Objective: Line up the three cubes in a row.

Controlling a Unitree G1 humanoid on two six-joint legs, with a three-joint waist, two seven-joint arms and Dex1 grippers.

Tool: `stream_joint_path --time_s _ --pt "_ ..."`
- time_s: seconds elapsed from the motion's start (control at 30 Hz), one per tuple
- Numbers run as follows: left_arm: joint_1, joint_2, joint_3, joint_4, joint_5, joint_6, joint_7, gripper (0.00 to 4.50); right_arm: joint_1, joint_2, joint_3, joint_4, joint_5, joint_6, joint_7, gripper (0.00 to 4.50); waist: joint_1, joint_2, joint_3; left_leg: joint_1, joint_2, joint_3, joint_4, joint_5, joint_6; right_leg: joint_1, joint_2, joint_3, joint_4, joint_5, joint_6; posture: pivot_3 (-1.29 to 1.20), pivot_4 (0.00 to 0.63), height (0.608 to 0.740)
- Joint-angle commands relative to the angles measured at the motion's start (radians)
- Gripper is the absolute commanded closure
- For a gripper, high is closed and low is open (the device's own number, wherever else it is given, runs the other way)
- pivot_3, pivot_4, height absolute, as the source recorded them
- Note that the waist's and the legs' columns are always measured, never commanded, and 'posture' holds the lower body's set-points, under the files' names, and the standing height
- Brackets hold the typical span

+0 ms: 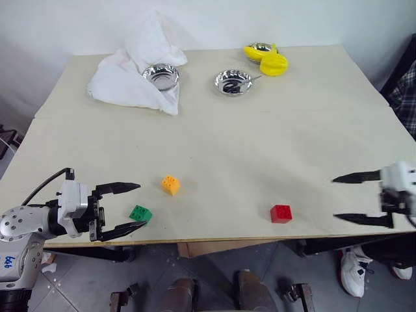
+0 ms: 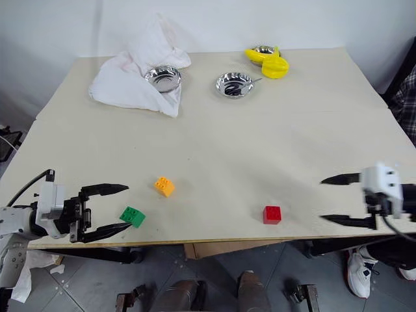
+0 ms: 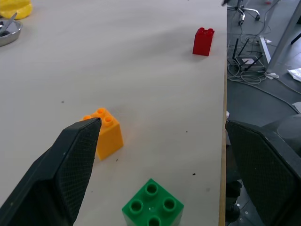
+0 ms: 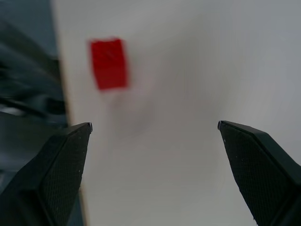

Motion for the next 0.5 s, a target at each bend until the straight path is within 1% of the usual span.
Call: stream_joint_path --time_s 0.03,0.2,0.33,0.47,0.5 --pt "0.021 -0.003 -0.004 -0.042 0.005 -0.007 -0.006 0.02 -0.045 -0.007 0.086 -0.127 -0.023 0.103 0.011 0.0 0.01 0.0 0.0 0.0 0.0 0.0 0.001 -0.001 0.0 0.0 0.0 0.0 0.0 0.0 0.0 0.0 0.15 0.74" --pt "0.051 -0.004 -0.011 -0.083 0.004 -0.001 0.004 0.02 -0.118 0.059 0.19 -0.126 -0.125 0.099 -0.044 0.0 0.023 -0.001 0.0 0.0 0.0 0.0 0.001 -0.002 0.001 0.0 0.0 -0.001 -0.002 0.0 0.0 0.0 0.15 0.74" --pt "0.06 -0.004 -0.008 -0.102 0.002 0.006 0.019 0.02 -0.137 0.103 0.216 -0.12 -0.161 0.089 -0.063 0.0 0.029 -0.001 0.001 -0.001 0.0 0.0 0.0 -0.002 0.001 0.0 -0.001 -0.002 -0.003 0.0 0.0 0.0 0.15 0.74" --pt "0.072 -0.004 -0.001 -0.117 0.004 0.012 0.033 0.0 -0.141 0.113 0.219 -0.119 -0.171 0.097 -0.07 0.75 0.032 -0.001 0.001 -0.001 0.0 0.0 0.0 -0.002 0.001 0.0 -0.001 -0.002 -0.003 0.0 0.0 0.0 0.15 0.74" --pt "0.074 -0.003 0.001 -0.119 0.003 0.012 0.035 0.0 -0.142 0.115 0.219 -0.117 -0.172 0.095 -0.069 1.05 0.032 -0.002 0.001 -0.001 0.0 0.0 0.0 -0.003 0.001 0.0 -0.001 -0.002 -0.004 0.0 0.0 0.0 0.15 0.74"
